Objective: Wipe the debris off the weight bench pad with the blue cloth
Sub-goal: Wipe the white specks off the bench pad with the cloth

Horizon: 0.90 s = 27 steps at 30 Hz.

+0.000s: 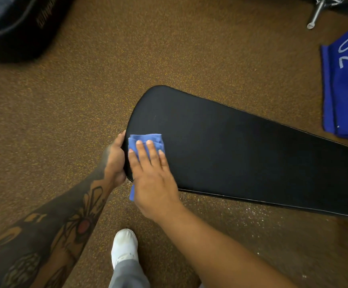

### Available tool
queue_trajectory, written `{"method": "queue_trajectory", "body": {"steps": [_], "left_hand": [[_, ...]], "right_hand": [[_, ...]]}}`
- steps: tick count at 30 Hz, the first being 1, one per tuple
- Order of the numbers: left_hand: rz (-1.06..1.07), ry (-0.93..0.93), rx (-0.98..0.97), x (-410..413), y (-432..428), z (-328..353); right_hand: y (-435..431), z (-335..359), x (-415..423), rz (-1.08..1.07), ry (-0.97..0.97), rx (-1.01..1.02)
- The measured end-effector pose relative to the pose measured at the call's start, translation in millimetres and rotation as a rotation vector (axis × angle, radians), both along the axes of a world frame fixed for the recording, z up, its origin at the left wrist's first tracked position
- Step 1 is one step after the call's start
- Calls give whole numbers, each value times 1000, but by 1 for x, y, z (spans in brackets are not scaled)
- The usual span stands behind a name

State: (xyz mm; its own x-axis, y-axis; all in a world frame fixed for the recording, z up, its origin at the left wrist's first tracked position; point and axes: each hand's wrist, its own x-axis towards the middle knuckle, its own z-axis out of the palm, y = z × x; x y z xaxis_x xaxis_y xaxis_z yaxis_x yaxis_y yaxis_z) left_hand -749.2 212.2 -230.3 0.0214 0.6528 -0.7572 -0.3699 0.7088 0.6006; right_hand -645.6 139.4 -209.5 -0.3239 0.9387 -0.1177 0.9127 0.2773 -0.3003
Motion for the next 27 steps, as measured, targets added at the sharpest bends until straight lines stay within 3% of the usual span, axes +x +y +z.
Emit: {"method": "queue_trajectory", "body": {"steps": [9,14,19,24,27], "left_hand": [[-5,-5,67,1,1,4],[10,11,66,3,1,5],[-13,107,46,3,2,3],[1,84,22,3,1,2],[18,100,2,4,2,4]], "right_hand": [[92,1,6,-290,-28,3],[62,1,16,-177,-38,19],[107,0,36,-454,-47,7],[51,4,28,-144,-15,23],[53,-2,65,-292,-45,20]]}}
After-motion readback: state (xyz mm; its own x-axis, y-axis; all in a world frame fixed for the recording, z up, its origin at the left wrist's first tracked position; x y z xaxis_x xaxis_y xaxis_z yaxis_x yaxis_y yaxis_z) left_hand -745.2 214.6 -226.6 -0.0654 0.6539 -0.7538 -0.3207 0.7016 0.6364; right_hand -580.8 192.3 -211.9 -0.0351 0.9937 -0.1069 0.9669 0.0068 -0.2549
